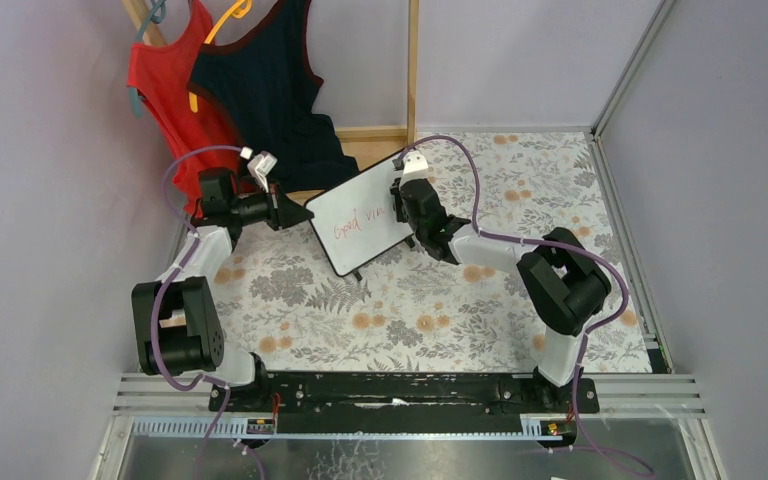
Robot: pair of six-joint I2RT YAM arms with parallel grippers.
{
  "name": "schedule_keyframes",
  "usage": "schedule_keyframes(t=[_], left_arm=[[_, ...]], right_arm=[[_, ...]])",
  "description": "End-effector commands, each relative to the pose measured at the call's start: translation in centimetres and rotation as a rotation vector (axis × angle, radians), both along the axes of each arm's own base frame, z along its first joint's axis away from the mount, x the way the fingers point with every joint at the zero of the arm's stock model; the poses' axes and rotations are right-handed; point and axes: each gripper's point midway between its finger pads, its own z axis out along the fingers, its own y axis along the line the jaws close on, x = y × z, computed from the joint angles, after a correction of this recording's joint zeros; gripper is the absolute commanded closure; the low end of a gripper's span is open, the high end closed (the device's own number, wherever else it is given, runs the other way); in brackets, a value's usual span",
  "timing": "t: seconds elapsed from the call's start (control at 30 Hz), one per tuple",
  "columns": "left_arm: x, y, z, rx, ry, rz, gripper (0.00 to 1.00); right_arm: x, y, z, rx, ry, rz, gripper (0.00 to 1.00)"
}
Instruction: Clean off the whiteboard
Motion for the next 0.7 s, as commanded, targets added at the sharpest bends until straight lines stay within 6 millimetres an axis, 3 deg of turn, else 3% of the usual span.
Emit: schedule_keyframes(t=[0.0,0.33,0.47,0.67], left_arm=[[0.6,0.5,1.1,0.039,-0.075,0.011,1.0],[0.5,0.5,1.1,0.035,-0.071,0.007,1.0],[0.5,0.4,1.1,0.033,-0.07,0.006,1.0],[0.4,0.4,1.1,0.032,-0.067,0.005,1.0]], right_arm=[[-1.0,3.2,0.7,0.06,-0.004,0.082,1.0],[-5.2,10.3,1.5,0.135,0.007,0.235,1.0],[-6.2,11.7,2.3,0.158,-0.002,0.267,1.0],[-6.7,12.0,2.2,0.166,0.002,0.282,1.0]])
